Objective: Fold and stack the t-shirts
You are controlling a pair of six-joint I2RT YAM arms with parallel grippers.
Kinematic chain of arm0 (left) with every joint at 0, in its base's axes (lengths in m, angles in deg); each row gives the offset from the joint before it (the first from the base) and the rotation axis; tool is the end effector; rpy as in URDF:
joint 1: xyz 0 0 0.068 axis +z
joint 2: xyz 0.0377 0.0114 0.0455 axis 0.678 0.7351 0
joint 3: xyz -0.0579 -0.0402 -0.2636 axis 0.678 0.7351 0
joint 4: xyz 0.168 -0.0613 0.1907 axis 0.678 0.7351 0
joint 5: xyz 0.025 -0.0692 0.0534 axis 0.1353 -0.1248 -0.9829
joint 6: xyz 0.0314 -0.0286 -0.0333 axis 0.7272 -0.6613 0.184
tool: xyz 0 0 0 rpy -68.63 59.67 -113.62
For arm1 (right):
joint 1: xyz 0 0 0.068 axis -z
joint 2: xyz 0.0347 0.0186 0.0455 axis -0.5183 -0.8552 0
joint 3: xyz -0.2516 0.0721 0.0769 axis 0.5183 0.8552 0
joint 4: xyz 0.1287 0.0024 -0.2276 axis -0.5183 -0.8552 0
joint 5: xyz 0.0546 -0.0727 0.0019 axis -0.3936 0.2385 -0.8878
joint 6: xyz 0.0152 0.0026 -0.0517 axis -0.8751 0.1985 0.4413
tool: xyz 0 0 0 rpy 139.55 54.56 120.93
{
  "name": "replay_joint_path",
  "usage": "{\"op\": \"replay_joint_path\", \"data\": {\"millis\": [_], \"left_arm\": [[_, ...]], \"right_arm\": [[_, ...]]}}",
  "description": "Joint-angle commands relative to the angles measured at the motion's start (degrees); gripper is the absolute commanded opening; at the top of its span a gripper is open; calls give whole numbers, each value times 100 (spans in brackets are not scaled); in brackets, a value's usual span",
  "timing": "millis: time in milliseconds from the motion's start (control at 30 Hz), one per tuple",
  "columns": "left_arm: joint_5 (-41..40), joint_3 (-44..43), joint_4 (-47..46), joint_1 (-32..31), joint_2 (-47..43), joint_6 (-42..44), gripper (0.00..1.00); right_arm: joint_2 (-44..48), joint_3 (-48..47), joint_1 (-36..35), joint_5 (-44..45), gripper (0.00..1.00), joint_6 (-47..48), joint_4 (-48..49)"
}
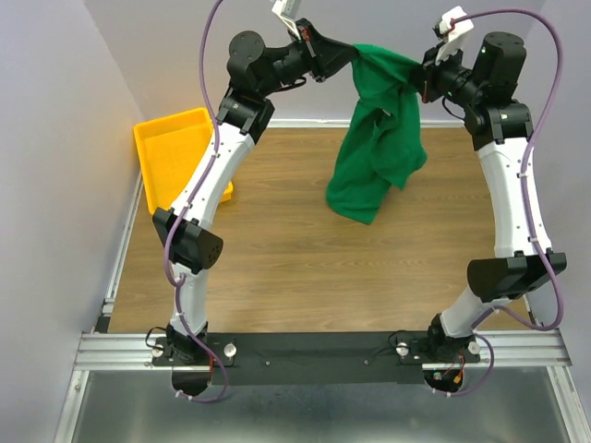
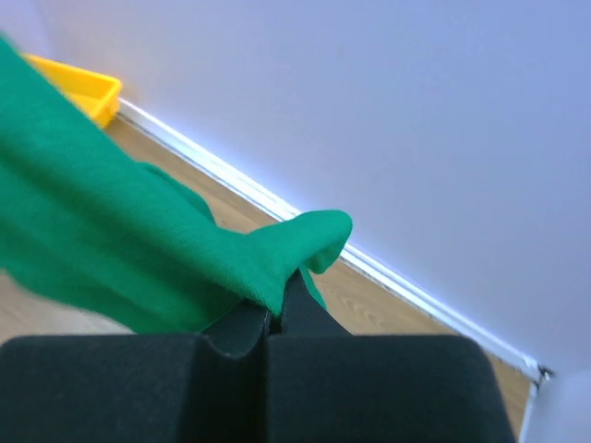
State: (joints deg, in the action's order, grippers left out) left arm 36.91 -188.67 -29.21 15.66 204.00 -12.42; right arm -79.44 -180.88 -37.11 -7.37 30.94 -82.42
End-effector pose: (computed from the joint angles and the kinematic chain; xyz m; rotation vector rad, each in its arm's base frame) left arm 0.3861 -0.2207 0.5308 0.4684 1.2734 -1.3789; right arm 0.3529 0.0509 0.5121 -0.6005 1.6017 0.2452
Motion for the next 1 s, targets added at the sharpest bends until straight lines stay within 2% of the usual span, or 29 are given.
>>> {"op": "replay_joint_path", "data": {"millis": [0, 67, 200, 433, 500, 600, 700, 967], "left_arm": [[181, -204, -997, 40, -51, -495, 0], [216, -116, -1005, 40, -138, -460, 0], [242, 595, -970, 48, -577, -232, 0], [40, 2894, -277, 48, -2078, 655, 0], [31, 3301, -57, 57, -2370, 884, 0], [189, 3961, -3, 40, -2958, 981, 0], [478, 4164, -283, 13, -3310, 903, 0], [963, 3954, -1707, -399, -3672, 174, 0]], "right_arm": [[373, 235, 35, -995, 2, 207, 112], [558, 752, 27, -1697, 3, 340, 121], [814, 1466, 35, -2272, 4, 235, 112], [1076, 2678, -149, -3027, 5, 358, 85], [1217, 2794, -228, -3177, 5, 533, 85], [1393, 2751, -246, -3187, 4, 630, 94], [1603, 2557, -246, -3221, 1, 683, 103], [2114, 1328, -246, -3424, 0, 341, 182]]}}
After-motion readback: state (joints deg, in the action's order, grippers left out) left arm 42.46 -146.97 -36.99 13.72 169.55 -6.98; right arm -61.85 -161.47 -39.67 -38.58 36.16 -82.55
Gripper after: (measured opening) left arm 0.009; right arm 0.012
